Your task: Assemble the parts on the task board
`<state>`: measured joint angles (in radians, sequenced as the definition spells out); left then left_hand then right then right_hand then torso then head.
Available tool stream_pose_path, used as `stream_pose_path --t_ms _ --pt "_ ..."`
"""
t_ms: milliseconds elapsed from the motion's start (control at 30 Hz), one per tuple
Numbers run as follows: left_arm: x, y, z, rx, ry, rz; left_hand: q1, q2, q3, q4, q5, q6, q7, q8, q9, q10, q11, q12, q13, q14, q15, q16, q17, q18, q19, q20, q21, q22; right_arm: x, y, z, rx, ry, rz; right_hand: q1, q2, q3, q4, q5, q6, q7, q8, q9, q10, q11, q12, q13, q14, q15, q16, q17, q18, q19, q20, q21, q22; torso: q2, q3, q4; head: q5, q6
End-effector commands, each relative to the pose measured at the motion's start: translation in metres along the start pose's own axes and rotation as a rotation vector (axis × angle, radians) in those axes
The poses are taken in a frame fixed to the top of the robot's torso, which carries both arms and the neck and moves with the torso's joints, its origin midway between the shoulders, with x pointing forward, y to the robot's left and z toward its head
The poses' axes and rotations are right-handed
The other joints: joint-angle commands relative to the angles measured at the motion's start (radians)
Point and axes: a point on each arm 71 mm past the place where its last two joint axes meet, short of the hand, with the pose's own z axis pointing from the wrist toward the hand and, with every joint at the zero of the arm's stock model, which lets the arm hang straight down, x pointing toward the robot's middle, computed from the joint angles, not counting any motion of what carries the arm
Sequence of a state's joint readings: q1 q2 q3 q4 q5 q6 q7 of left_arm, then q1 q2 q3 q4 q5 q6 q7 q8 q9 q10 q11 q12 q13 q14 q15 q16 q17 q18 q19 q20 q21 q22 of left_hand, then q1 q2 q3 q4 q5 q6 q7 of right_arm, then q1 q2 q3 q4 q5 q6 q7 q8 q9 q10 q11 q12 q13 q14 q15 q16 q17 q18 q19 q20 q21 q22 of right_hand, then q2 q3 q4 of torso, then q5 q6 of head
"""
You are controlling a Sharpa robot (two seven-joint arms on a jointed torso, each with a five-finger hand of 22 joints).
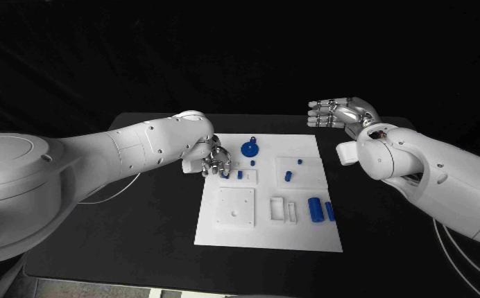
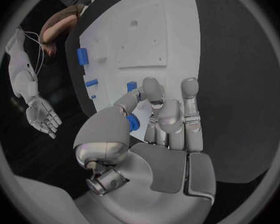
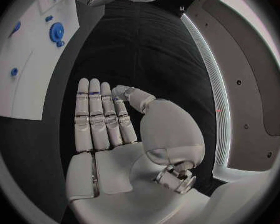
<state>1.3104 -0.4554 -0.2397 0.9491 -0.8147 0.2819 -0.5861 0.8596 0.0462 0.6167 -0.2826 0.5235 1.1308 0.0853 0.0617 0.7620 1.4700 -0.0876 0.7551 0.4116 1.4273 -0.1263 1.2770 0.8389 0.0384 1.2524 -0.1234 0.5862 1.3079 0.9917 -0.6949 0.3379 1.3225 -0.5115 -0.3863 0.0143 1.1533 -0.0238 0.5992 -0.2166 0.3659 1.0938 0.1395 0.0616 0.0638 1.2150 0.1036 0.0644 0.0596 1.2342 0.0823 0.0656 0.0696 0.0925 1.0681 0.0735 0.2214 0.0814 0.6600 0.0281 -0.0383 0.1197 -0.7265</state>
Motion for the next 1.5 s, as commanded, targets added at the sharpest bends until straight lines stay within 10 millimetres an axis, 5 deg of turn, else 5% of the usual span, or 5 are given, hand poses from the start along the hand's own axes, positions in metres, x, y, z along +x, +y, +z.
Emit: stream_pose_path --t_ms 33,1500 --pt "0.0014 -0.0003 0.0006 -0.003 0.008 0.02 0.011 0.003 0.003 0.0 0.002 0.226 -0.134 0.007 0.272 0.042 -0.013 0.008 0.001 0.005 0.001 0.001 0.002 0.01 0.007 -0.003 0.003 0.018 0.0023 0.0009 0.0 -0.007 0.021 -0.003 -0.005 -0.004 0.0 -0.005 -0.007 -0.007 0.002 0.001 -0.001 -0.007 -0.002 -0.005 -0.001 -0.002 0.007 -0.002 -0.001 0.01 -0.004 0.001 0.003 -0.001 0.0 0.0 -0.0001 0.001 -0.001" --pt "0.002 -0.0057 0.0 0.031 -0.031 0.005 0.011 0.005 0.004 0.0 0.003 0.226 -0.134 0.007 0.275 0.042 -0.014 0.008 0.001 0.006 0.0 0.002 0.003 0.011 0.007 -0.003 0.004 0.017 0.0032 0.0009 0.0003 -0.007 0.022 -0.002 -0.004 -0.004 -0.001 -0.005 -0.013 -0.007 0.002 0.001 -0.001 -0.007 -0.002 -0.005 -0.001 -0.003 0.007 -0.002 -0.001 0.01 -0.004 0.001 0.003 -0.002 -0.001 -0.0005 -0.0001 0.002 0.001"
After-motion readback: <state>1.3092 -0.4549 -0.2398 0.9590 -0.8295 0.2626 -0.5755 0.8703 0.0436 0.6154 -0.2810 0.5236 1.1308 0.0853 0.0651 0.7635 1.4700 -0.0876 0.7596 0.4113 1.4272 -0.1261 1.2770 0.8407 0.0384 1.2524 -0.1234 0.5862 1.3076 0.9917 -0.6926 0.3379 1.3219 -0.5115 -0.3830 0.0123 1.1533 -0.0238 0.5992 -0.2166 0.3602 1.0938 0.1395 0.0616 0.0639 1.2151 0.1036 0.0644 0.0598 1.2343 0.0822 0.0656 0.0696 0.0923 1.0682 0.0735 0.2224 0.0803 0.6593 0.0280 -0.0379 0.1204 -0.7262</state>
